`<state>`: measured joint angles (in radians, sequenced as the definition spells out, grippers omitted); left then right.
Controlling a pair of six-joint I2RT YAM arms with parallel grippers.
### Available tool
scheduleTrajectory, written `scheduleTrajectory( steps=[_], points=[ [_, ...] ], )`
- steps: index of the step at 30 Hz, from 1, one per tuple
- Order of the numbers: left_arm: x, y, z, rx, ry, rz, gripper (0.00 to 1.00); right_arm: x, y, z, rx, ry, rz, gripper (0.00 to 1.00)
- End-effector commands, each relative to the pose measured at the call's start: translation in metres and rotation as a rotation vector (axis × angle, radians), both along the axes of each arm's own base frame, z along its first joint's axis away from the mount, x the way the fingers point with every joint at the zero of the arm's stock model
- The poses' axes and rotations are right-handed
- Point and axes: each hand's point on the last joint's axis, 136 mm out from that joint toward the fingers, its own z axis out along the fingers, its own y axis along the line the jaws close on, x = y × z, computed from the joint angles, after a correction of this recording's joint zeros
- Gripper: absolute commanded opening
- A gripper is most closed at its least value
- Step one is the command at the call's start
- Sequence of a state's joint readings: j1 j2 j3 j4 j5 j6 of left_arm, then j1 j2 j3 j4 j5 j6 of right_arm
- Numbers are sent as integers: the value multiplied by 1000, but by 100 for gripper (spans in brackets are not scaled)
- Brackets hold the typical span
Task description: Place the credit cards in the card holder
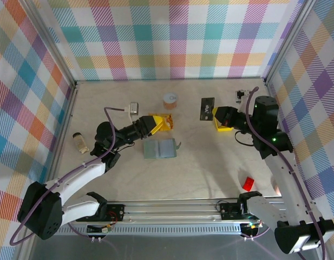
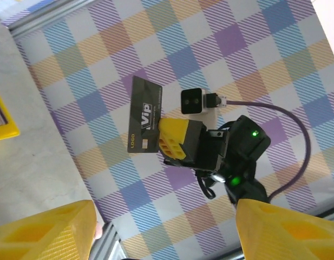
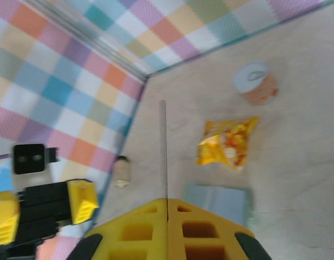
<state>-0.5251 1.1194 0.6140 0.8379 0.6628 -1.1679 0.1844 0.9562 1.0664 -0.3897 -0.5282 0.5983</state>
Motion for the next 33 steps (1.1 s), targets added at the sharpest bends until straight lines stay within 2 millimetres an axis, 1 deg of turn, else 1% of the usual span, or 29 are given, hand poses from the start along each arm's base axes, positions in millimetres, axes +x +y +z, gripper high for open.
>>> scheduleTrajectory(
  steps=[1,7,11,17,21,24,28,33],
  points=[
    [-11,-4,34,-77,-63,-23,70,-16,20,28,159,-21,121,0],
    [-20,-17,36,-47,-91,-40,70,-26,35,32,224,-9,183,0],
    [-22,-24,35,-37,-91,-54,67,-30,44,30,246,2,211,0],
    [-21,-32,30,-26,-77,-62,65,-36,54,31,269,10,241,0],
    [-21,-36,30,-26,-66,-68,61,-39,59,32,284,10,259,0],
    [-25,-38,34,-31,-76,-77,58,-41,65,34,289,10,275,0],
    [-28,-40,36,-37,-82,-83,55,-44,72,33,287,13,296,0],
    [-29,-41,34,-30,-79,-84,51,-46,81,31,289,17,319,0]
  ],
)
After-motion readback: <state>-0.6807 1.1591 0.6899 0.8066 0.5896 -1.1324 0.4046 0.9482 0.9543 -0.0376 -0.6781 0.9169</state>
